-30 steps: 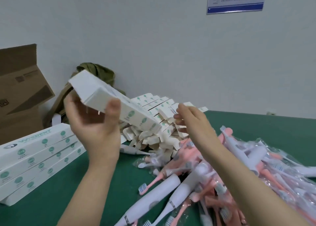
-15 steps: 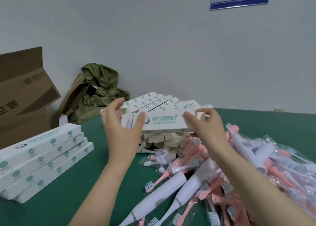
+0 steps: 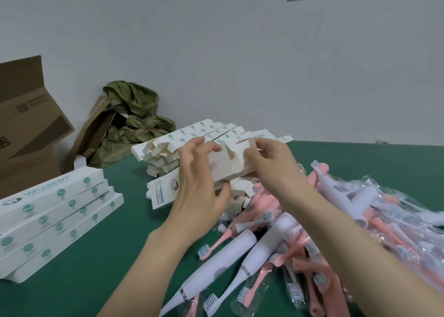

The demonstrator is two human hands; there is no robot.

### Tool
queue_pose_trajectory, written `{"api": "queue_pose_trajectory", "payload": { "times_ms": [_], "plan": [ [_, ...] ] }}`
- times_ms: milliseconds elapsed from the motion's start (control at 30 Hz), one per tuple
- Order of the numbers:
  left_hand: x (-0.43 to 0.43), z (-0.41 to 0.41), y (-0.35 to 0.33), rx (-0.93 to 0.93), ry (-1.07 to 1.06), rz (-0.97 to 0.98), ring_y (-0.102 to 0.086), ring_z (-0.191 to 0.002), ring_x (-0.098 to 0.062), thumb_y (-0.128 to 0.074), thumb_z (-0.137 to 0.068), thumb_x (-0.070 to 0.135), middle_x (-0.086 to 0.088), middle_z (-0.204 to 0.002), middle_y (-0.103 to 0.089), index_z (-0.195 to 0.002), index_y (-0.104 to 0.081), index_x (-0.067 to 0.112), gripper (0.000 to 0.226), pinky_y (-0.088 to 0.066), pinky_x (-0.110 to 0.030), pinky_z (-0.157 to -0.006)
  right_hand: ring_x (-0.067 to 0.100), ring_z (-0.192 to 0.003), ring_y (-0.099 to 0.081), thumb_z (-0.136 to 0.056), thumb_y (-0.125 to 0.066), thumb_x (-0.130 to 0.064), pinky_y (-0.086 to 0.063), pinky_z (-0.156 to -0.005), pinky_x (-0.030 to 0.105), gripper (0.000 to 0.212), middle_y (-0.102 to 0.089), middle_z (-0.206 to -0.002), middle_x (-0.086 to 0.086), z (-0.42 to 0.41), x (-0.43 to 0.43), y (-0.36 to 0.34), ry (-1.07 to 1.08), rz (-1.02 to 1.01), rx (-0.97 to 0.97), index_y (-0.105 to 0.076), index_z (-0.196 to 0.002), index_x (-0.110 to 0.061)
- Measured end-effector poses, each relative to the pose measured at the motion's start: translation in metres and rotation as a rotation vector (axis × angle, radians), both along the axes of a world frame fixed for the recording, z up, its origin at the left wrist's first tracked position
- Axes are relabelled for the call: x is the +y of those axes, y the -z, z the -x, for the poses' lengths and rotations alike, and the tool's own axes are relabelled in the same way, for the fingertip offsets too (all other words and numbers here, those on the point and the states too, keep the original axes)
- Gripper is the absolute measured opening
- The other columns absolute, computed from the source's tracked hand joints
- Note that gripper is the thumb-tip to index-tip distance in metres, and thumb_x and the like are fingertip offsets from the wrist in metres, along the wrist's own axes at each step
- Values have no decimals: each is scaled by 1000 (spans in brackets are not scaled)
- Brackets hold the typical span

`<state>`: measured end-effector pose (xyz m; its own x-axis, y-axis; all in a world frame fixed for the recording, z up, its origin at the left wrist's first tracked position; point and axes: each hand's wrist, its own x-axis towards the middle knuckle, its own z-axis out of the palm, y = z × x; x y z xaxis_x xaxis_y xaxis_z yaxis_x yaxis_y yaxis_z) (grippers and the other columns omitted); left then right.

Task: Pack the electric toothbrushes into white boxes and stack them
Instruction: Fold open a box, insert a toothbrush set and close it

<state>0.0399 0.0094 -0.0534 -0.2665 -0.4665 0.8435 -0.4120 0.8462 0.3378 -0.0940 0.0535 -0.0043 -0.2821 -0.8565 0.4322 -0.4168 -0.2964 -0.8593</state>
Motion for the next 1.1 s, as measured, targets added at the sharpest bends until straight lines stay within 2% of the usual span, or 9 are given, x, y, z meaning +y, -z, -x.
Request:
{"api": "queue_pose_trajectory", "payload": {
  "times_ms": [133, 200, 267, 367, 500, 767, 900, 1000, 1100],
  "plan": [
    [3, -1, -3, -129, 26, 102, -28, -129, -20, -55, -75, 1, -8, -135, -33, -104, -59, 21, 35, -40, -40, -100, 26, -64, -57, -86, -44, -1, -54, -75, 56, 20, -59, -68, 19, -4, -1, 1, -46, -1, -37, -58, -72, 0],
    [6, -1, -5, -64, 28, 19, -29, -127, -15, -49, -83, 21, -2, -130, -37, -96, -63, 20, 20, -29, -27, -106, 18, -62, -63, -87, -45, -1, -58, -75, 48, 26, -64, -66, 8, -3, 0, 1, -74, -13, -81, -63, -71, -10],
    [7, -1, -8, 30, 33, -63, -32, -124, -11, -37, -89, 37, 3, -121, -43, -93, -65, 21, 32, -22, -11, -101, 17, -63, -63, -89, -46, 0, -59, -74, 42, 25, -68, -73, 14, -4, 0, 2, -101, -10, -94, -67, -80, -8],
    [5, -2, -10, 86, 35, -109, -44, -113, -13, -28, -93, 46, 4, -106, -52, -97, -63, 19, 44, -31, -17, -96, 27, -70, -60, -90, -46, -1, -59, -72, 43, 19, -63, -90, 31, -6, 0, 4, -132, 14, -62, -64, -91, 4],
    [5, -3, -9, 5, 52, -228, -40, -114, 0, -42, -78, 55, 6, -117, -48, -112, -48, 35, 40, -27, -7, -94, 29, -77, -69, -92, -45, 0, -57, -74, 50, 26, -70, -86, 16, -5, -1, 6, -134, 3, -27, -67, -87, -14],
    [0, -9, -7, -136, -92, -139, -45, -110, -12, -62, -70, 34, 11, -116, -47, -123, -50, 33, 54, -40, -31, -90, 28, -89, -69, -95, -52, -6, -59, -75, 36, 15, -71, -94, 15, -1, -7, 10, -244, -63, -91, -64, -104, -8],
    [0, -13, -11, 49, -199, -67, -46, -112, -18, -61, -72, 27, -3, -118, -53, -123, -57, 18, 51, -35, -28, -94, 9, -73, -68, -78, -76, -12, -55, -75, 24, 24, -72, -80, 1, 23, 2, 0, -390, -219, 287, -62, -98, -11],
    [0, -19, -13, 175, -240, -73, -49, -111, -20, -61, -73, 23, -8, -117, -54, -120, -60, 15, 47, -36, -30, -98, 2, -67, -61, -75, -79, -15, -46, -66, 13, 14, -69, -75, -8, 20, 8, 5, -513, -408, 691, -67, -81, -18],
    [2, -19, -13, 186, -235, -117, -48, -112, -21, -61, -73, 24, -4, -116, -51, -119, -61, 17, 47, -37, -36, -100, -6, -62, -52, -72, -81, -29, -37, -55, 5, 20, -60, -70, -19, 1, 6, 19, -579, -567, 969, -69, -87, -26]
  ]
}}
